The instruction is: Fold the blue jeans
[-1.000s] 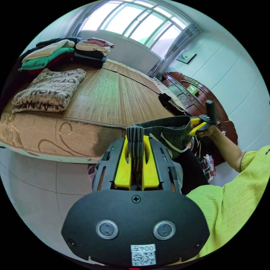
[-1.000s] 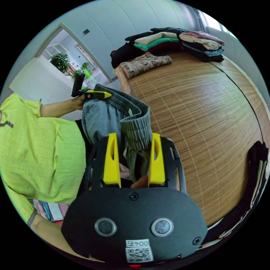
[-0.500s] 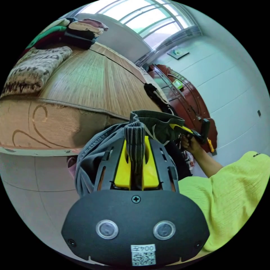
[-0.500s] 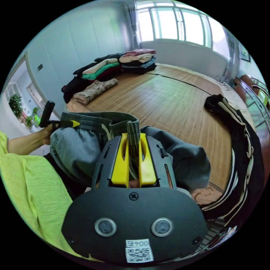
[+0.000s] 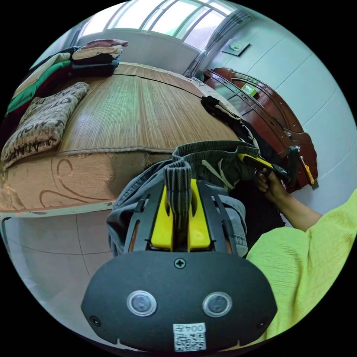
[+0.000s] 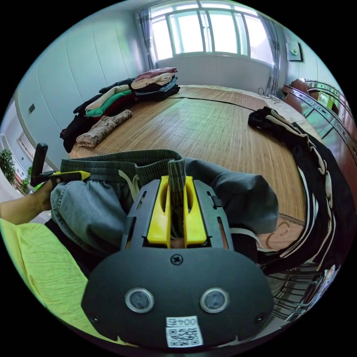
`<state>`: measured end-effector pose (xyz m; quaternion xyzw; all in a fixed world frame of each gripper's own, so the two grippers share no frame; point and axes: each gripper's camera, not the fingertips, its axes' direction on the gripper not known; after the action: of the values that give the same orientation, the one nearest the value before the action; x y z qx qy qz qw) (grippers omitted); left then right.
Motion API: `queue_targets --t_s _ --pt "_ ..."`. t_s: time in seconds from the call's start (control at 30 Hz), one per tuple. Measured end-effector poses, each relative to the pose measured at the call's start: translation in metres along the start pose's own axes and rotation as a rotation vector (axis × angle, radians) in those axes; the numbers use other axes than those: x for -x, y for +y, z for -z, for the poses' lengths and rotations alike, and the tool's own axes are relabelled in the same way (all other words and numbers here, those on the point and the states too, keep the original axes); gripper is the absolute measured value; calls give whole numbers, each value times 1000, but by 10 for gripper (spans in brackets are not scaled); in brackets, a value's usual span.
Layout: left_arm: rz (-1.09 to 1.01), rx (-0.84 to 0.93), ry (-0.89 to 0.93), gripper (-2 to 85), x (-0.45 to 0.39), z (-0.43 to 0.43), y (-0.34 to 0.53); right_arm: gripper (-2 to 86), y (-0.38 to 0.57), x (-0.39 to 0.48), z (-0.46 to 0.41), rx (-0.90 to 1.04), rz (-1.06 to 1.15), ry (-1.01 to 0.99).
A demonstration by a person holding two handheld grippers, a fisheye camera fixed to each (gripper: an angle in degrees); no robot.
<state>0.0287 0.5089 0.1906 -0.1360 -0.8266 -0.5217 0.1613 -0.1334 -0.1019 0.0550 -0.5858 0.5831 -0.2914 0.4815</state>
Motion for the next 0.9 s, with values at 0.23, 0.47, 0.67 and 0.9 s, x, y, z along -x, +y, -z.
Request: queue_targets --t_s 0.23,0.47,0.67,0.9 --pt "-7 30 -14 76 -47 -46 54 53 20 -26 22 6 -20 9" --pt "-31 34 -37 78 -108 -95 119 52 41 -63 51 8 -63 -23" --pt "-59 78 55 81 -158 -146 175 50 58 -93 80 12 -94 -56" --pt "-97 26 -27 71 -241 -178 226 47 43 -134 165 -39 -129 -125"
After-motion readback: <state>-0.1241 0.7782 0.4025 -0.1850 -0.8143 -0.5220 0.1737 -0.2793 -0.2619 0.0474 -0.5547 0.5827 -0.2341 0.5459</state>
